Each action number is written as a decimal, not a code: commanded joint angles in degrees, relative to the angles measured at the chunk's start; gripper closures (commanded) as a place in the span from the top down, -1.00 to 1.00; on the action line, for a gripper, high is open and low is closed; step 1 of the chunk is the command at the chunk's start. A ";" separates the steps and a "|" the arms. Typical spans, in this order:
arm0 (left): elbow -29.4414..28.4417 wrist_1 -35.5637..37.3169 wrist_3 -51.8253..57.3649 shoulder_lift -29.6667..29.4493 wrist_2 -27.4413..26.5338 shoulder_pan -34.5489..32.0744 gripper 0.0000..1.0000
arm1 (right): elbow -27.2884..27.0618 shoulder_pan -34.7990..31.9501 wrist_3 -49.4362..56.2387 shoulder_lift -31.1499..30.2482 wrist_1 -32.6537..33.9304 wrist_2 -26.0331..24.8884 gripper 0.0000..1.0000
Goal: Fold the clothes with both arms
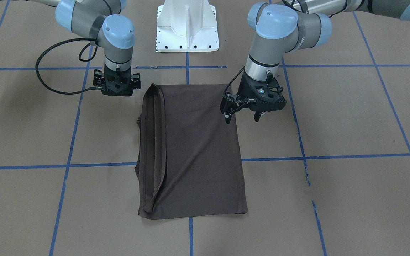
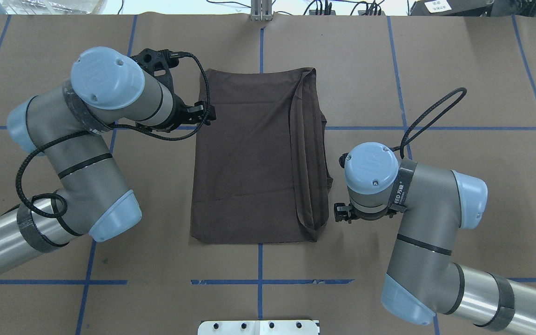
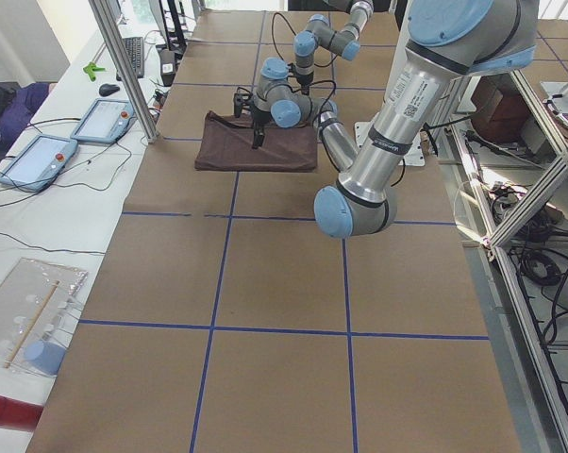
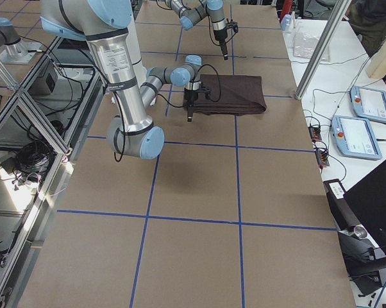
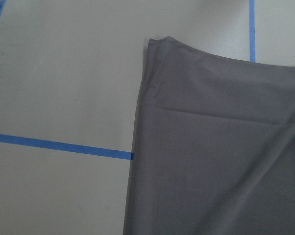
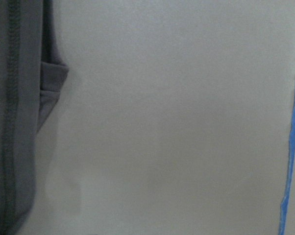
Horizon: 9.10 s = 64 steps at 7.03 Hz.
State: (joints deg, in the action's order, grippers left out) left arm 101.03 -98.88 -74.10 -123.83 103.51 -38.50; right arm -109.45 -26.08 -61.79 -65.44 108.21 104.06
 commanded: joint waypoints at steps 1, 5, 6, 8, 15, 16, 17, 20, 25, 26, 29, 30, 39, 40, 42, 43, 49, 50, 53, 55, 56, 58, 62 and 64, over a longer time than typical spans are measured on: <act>-0.05 0.00 0.09 -0.01 0.02 0.00 1.00 | 1.94 -0.02 0.62 5.47 -0.72 -0.09 1.00; -0.05 0.00 0.18 0.25 0.02 0.00 1.00 | 12.15 2.35 0.79 11.91 -7.05 -0.18 1.00; -0.05 0.00 0.18 0.25 0.02 0.00 1.00 | 12.42 2.70 0.79 12.09 -7.05 -0.09 1.00; -0.05 0.00 0.18 0.25 0.02 0.00 1.00 | 13.12 3.49 0.79 11.92 -6.79 0.09 1.00; -0.05 0.00 0.18 0.25 0.11 0.09 1.00 | 12.34 2.62 0.97 10.86 -2.57 1.14 1.00; -0.05 0.00 0.18 0.25 0.11 0.00 1.00 | 11.55 2.44 1.14 9.55 -2.48 1.14 1.00; -0.14 0.00 0.18 0.17 0.11 0.00 1.00 | 9.28 1.92 1.15 6.76 -2.48 1.14 1.00; -0.05 0.00 0.18 0.17 0.11 0.00 1.00 | -0.22 0.51 3.77 -2.58 -2.30 0.71 1.00; 1.97 -5.94 -10.57 6.82 3.19 3.75 1.00 | -2.69 -5.30 -4.44 3.39 -15.00 4.48 1.00; 2.15 -6.24 -15.41 7.45 2.75 5.43 1.00 | -2.87 -5.12 -4.91 3.56 -16.18 4.48 1.00; 2.24 -5.80 -31.86 7.37 -4.28 15.89 0.96 | -3.75 -5.47 -5.09 3.74 -16.28 4.57 1.00; 2.32 -5.71 -33.72 7.46 -6.11 17.56 0.88 | -3.75 -5.47 -6.23 3.74 -16.28 4.57 1.00; 2.50 0.09 -34.27 7.55 -6.40 19.07 0.25 | -3.84 -5.56 -6.68 3.83 -16.63 4.57 1.00; 2.41 0.00 -34.18 7.64 -6.22 19.07 0.07 | -3.92 -5.56 -6.68 3.83 -16.63 4.57 1.00; 2.59 0.00 -33.75 7.64 -6.04 19.07 -0.08 | -4.01 -6.00 -6.68 3.83 -16.63 5.10 1.00; 2.59 0.17 -33.57 7.72 -6.04 19.07 -0.08 | -4.10 -6.17 -6.68 3.83 -16.63 5.45 1.00; 4.34 3.86 -33.39 7.64 -6.04 19.86 0.16 | -4.10 -6.61 -6.68 3.74 -16.63 6.41 1.00; 4.35 3.87 -33.39 7.64 -6.04 20.30 -0.09 | -4.10 -6.61 -6.68 3.74 -16.63 6.42 1.00; 4.17 3.87 -33.39 7.72 -6.04 20.83 -0.06 | -4.10 -7.23 -6.59 3.74 -16.54 6.85 1.00; 4.00 3.87 -33.30 7.90 -6.04 20.83 -0.04 | -4.10 -7.32 -6.59 3.74 -16.54 6.86 1.00; 3.65 3.87 -33.30 7.81 -6.04 20.83 -0.04 | -4.10 -7.40 -6.59 3.74 -16.54 6.86 1.00; 3.29 3.78 -33.30 7.73 -6.04 20.83 -0.07 | -4.10 -7.41 -6.59 3.74 -16.45 6.86 1.00; 4.08 3.78 -33.30 7.55 -6.04 20.74 -1.00 | -4.10 -7.41 -6.59 3.65 -16.45 6.86 1.00; 4.61 3.78 -33.22 7.46 -5.96 20.48 -1.00 | -4.10 -7.41 -6.68 3.22 -16.54 6.86 1.00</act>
State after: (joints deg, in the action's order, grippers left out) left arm 105.36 -95.10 -107.38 -116.31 97.49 -17.85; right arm -113.55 -33.49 -68.40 -61.99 91.70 110.92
